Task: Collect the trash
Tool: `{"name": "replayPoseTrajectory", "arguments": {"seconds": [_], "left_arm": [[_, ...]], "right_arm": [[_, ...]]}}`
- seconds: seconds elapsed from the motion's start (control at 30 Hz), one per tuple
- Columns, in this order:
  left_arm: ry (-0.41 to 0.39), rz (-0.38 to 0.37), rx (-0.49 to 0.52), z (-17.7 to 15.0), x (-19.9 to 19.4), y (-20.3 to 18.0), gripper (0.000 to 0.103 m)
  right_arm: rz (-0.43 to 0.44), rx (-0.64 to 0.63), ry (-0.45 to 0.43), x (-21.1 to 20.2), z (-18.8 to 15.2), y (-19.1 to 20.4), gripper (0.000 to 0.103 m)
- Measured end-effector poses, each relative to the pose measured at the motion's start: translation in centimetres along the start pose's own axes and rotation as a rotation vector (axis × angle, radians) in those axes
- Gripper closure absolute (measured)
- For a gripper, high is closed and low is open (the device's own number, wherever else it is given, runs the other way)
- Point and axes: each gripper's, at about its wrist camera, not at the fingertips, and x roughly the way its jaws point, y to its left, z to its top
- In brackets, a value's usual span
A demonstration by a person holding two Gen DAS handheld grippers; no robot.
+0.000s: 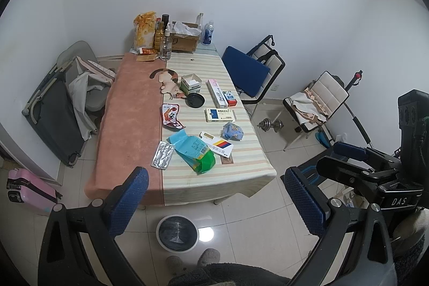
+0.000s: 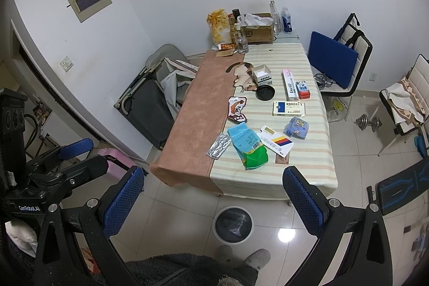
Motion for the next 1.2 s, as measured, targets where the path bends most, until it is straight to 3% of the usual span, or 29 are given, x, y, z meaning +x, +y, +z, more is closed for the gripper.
{"name": "replayPoseTrajectory", "arguments": {"seconds": [1.03, 1.1, 1.2], "left_arm": [[0.0, 0.005, 0.0, 0.0, -0.2, -0.4, 0.0], [-0.003, 0.035, 0.0, 0.0, -0.2, -0.4, 0.0], [-0.024, 0.15, 0.001, -0.3, 0.7, -0.2, 0.0]], "right_arm": [[0.008, 0.003, 0.008, 0.5, -0.3, 0.5, 0.0], [0.003, 0.013, 0.004, 0.6, -0.5, 0.7, 0.0], [-0.055, 0.052, -0.015, 1.1, -0.6, 0.5, 0.0]]}}
